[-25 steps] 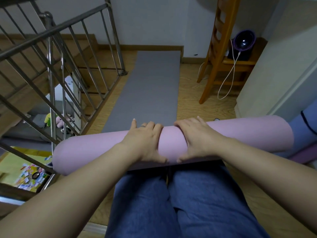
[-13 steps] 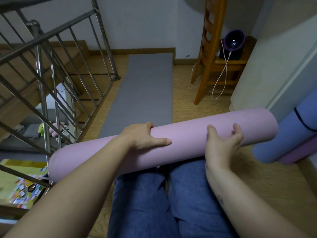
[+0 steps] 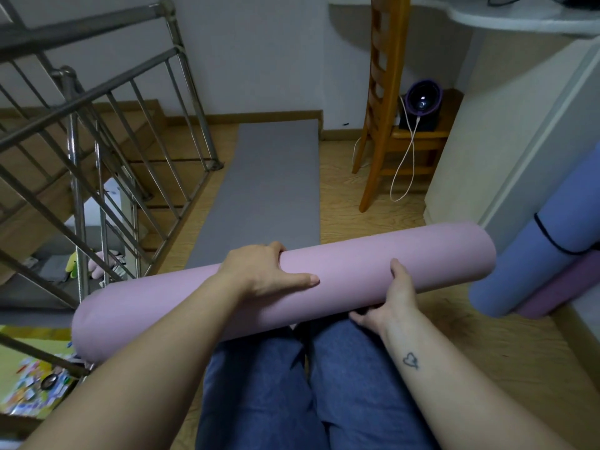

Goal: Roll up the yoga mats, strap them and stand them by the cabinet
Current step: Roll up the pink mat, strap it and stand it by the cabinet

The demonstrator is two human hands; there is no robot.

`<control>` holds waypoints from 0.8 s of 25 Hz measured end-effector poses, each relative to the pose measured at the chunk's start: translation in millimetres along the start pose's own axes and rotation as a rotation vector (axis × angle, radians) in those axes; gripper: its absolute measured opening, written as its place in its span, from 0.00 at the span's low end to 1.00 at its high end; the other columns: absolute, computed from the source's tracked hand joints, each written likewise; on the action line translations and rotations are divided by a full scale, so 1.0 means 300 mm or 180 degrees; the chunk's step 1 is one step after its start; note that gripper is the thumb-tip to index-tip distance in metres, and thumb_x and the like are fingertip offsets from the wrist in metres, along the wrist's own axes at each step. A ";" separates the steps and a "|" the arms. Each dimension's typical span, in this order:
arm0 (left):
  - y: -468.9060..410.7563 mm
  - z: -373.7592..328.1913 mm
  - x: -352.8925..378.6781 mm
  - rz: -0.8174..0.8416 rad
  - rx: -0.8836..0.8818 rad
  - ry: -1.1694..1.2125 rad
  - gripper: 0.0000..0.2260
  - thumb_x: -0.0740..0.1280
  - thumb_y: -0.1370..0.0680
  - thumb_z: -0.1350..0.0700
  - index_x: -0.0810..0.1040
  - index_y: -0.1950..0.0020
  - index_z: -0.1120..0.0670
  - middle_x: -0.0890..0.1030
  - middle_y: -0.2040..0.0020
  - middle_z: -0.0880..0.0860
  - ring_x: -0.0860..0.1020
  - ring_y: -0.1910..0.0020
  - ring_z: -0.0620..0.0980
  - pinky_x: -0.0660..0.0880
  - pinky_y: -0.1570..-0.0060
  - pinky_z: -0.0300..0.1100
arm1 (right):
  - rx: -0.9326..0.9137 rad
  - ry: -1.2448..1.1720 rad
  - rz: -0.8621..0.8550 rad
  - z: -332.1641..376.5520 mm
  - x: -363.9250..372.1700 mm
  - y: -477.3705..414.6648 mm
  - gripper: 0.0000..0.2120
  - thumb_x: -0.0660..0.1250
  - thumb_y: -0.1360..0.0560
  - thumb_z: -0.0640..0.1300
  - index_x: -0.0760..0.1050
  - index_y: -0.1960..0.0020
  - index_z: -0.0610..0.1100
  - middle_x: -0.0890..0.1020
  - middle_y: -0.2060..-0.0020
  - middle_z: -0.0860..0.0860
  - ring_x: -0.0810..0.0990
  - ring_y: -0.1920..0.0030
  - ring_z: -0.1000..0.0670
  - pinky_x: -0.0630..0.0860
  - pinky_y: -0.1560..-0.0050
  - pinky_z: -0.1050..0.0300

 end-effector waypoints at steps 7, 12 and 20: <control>0.050 0.002 -0.100 -0.0368 0.0250 0.0692 0.36 0.49 0.31 0.24 0.52 0.25 0.34 0.69 0.30 0.52 0.69 0.33 0.55 0.65 0.37 0.48 | -0.0133 0.0631 0.1199 0.065 0.174 0.135 0.23 0.70 0.31 0.59 0.71 0.42 0.49 0.78 0.48 0.45 0.77 0.49 0.42 0.74 0.47 0.34; -0.031 -0.116 -0.446 -0.1177 0.0722 0.1834 0.29 0.44 0.27 0.30 0.65 0.31 0.40 0.72 0.33 0.49 0.70 0.35 0.53 0.64 0.39 0.49 | -0.0847 0.1230 0.2080 0.170 0.437 0.273 0.34 0.71 0.36 0.60 0.67 0.33 0.52 0.78 0.40 0.48 0.76 0.41 0.44 0.73 0.43 0.31; -0.157 -0.164 -0.517 -0.0761 0.0251 0.3031 0.37 0.40 0.27 0.26 0.62 0.26 0.43 0.60 0.26 0.49 0.59 0.26 0.51 0.52 0.27 0.56 | -0.2750 0.3164 0.1847 0.427 0.564 0.250 0.44 0.80 0.40 0.54 0.61 0.30 0.51 0.76 0.41 0.56 0.76 0.43 0.54 0.71 0.49 0.64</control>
Point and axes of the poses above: each hand's wrist, its own y-axis away from the middle knuckle, its own x-axis out of the palm, z = x × y, the point moved 7 cm from there along -y, towards the middle knuckle
